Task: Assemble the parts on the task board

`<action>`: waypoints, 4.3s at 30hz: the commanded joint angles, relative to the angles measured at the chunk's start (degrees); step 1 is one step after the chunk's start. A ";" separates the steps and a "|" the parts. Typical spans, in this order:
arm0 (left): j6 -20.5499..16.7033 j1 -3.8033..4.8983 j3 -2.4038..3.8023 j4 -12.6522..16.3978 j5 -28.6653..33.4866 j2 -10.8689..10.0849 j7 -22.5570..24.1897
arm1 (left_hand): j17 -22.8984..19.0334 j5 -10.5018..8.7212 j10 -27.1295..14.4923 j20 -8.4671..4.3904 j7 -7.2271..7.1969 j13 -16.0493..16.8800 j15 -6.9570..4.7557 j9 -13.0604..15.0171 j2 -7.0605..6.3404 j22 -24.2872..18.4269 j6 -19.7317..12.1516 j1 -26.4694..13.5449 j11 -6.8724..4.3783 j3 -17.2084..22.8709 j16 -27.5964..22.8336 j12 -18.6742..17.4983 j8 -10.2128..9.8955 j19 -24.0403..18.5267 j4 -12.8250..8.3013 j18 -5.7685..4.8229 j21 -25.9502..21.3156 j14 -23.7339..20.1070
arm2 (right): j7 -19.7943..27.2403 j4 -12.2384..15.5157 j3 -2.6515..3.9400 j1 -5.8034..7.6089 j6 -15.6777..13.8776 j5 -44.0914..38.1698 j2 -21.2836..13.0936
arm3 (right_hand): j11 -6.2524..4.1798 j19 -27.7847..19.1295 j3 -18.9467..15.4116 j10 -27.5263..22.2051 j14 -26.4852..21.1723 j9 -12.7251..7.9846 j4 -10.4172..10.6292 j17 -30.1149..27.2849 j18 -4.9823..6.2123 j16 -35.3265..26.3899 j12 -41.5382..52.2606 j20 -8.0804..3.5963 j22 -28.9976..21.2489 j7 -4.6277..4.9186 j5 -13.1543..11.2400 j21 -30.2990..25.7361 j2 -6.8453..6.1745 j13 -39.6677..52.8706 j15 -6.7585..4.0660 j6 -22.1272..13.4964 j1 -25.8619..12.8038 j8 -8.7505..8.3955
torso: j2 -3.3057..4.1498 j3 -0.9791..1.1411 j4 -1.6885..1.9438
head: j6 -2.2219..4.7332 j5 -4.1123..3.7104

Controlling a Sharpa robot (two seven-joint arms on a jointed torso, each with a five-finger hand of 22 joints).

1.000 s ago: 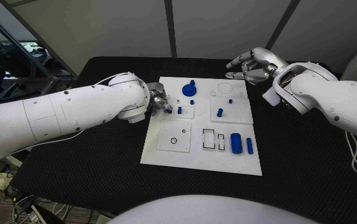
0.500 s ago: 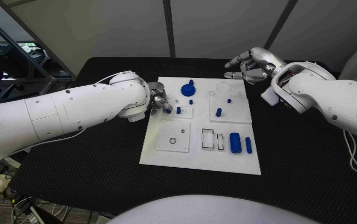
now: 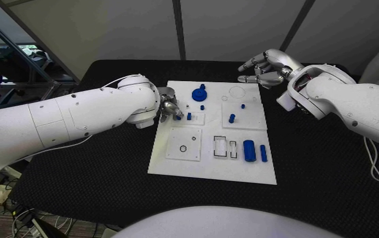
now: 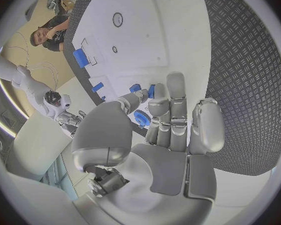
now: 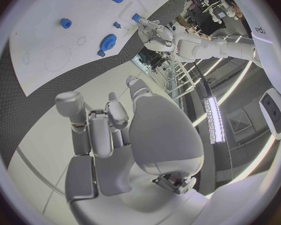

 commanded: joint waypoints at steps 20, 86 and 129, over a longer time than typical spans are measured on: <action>0.32 -0.24 -0.23 -0.61 -1.32 -0.29 -0.54 | 0.14 -0.05 -0.28 0.10 -0.06 1.14 -0.35 -2.19 -0.10 5.28 2.23 -4.90 0.01 -14.69 0.17 1.09 -2.19 0.64 7.34 -0.42 -0.13 0.15 | 0.42 -0.05 0.02 0.09 0.07 -0.10 0.02 | -0.02 0.21 -0.14 -0.30 3.29 -0.03 0.39 2.72 0.35 -0.30 0.03 -0.14 -0.05 -0.05 0.19 -0.26 0.38 -0.14 -0.39 -0.14 0.18 0.20 | 0.01 -0.04 0.10 | 0.45 -0.13; -11.99 -0.63 -1.22 -9.57 -25.35 9.23 31.14 | 15.44 0.13 -22.18 3.78 5.09 -38.40 3.92 -20.43 -2.93 -3.78 -4.30 22.68 6.12 -23.97 40.20 -35.80 -18.75 -5.77 10.54 2.57 -17.14 -0.03 | 0.91 -0.19 0.02 0.05 -0.48 -0.10 0.77 | -0.03 -0.15 -0.04 -0.85 3.11 -0.06 0.49 2.04 0.49 -0.79 -0.65 -0.15 -0.77 -0.04 0.29 -0.75 0.53 -0.90 -0.40 -0.25 0.32 0.19 | 0.01 -0.04 0.01 | 1.65 -1.59; -9.93 -1.77 -1.20 -13.65 -25.64 11.52 30.12 | 16.31 0.32 -17.17 3.29 5.21 -43.17 3.40 -23.02 -1.45 0.58 -1.65 24.59 5.75 -19.15 45.53 -41.61 -22.16 -2.00 10.01 1.51 -11.50 2.25 | 0.83 -0.19 0.02 0.05 -0.11 -0.10 1.16 | -0.05 -0.03 0.13 -0.64 3.12 -0.05 0.51 2.10 0.45 -0.81 -0.38 -0.17 -0.61 -0.06 0.37 -0.69 0.75 -0.64 -0.42 -0.21 0.54 0.25 | -0.02 -0.02 0.04 | 1.44 -1.90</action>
